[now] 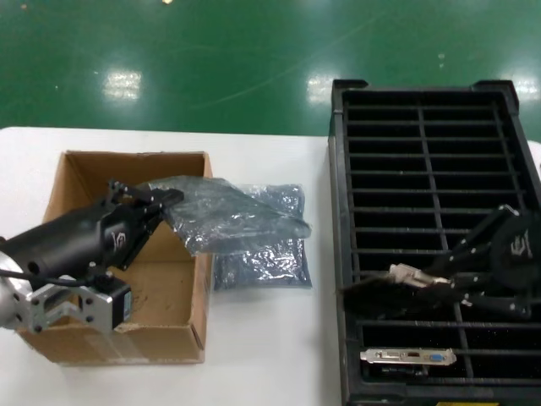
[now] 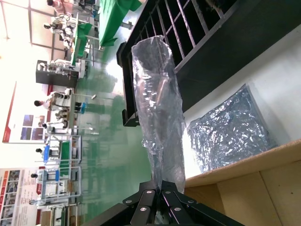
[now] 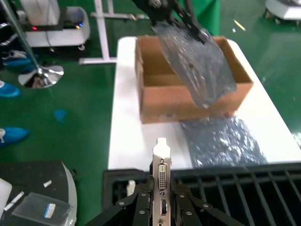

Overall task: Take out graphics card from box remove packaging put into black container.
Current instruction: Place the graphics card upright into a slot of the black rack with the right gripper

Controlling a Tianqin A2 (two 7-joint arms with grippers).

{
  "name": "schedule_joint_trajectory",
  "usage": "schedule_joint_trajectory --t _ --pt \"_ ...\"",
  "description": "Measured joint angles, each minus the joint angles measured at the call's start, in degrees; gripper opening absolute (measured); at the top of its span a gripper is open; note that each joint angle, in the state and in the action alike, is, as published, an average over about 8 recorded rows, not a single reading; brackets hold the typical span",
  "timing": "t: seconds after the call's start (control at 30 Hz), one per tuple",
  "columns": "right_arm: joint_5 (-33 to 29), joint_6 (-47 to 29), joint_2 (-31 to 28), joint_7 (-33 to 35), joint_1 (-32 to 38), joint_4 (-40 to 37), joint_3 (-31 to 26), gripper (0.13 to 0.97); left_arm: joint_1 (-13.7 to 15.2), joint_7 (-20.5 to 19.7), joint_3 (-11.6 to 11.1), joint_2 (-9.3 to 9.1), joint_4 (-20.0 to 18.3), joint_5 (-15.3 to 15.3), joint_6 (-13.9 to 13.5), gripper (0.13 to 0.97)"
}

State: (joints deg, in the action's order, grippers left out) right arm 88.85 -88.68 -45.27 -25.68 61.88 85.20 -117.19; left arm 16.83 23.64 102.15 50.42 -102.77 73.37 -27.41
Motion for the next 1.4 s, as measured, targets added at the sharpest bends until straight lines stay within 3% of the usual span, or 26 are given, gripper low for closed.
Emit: schedule_joint_trajectory --t 0.53,1.07,1.4 --pt "-7.12 -0.91 1.78 0.70 3.14 -7.11 -1.99 0.189 0.00 0.00 0.00 0.00 0.00 0.00 0.00 0.139" --pt "-7.58 -1.22 1.67 5.02 4.03 -10.31 -4.57 0.189 0.00 0.00 0.00 0.00 0.00 0.00 0.00 0.139" --pt "-4.04 -1.24 -1.21 4.27 3.80 -6.71 -4.78 0.189 0.00 0.00 0.00 0.00 0.00 0.00 0.00 0.139"
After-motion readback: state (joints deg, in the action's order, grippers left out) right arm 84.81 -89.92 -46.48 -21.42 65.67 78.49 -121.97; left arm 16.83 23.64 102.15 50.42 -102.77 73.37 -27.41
